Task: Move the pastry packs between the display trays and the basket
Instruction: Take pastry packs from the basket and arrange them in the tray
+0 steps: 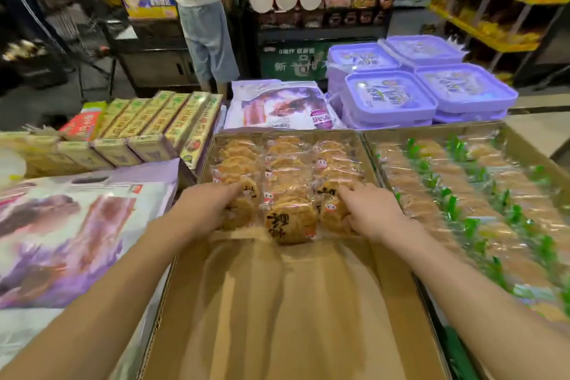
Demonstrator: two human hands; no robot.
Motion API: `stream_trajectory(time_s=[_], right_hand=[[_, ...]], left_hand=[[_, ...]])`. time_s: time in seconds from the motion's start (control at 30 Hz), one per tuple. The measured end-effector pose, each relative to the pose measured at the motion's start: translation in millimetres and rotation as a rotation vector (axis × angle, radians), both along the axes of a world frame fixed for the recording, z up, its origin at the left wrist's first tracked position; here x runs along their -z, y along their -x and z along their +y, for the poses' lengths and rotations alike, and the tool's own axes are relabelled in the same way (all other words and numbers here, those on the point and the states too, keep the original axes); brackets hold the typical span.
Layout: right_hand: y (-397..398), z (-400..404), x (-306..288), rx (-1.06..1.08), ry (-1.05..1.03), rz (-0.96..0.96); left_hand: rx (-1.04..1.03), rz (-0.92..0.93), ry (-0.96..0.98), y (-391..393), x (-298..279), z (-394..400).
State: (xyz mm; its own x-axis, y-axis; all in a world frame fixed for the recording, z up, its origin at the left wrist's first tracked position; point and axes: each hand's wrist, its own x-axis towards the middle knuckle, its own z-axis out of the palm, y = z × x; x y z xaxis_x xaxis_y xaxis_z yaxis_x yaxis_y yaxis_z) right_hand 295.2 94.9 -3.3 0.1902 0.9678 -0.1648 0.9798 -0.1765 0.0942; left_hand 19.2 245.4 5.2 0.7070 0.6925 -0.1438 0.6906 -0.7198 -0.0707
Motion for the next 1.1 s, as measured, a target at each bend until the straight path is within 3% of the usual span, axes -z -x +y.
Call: stream_trajectory(time_s=[0.13,0.27,0.47,0.63,0.73,0.93,1.1], right_hand=[[-1,19,9,0.057,0.031,-0.045],[1,20,18,0.077,-0.072,-0.100],[9,14,45,0.104,-0.257,-0.139],[9,12,62,0.087,-0.155,-0.128],[8,13,64,0.093,-0.195,-0.151],[12,19,72,0.074,-0.299,-0.185],[11,16,63,0.120,-0.244,-0.190]], left_hand=[[0.041,0.023,-0.112,-12,25,20],[0.072,-0.142,-0.277,-10,50,15],[0.023,-0.201,-0.230,-20,77,-2],[0.024,-0.166,-0.211,-23,75,-1],[0.019,-0.129,-0.202,-26,65,-5],[-0.004,-0.235,-0.265,-26,82,0],[-0.024,-0.219,-0.277,-20,83,4]])
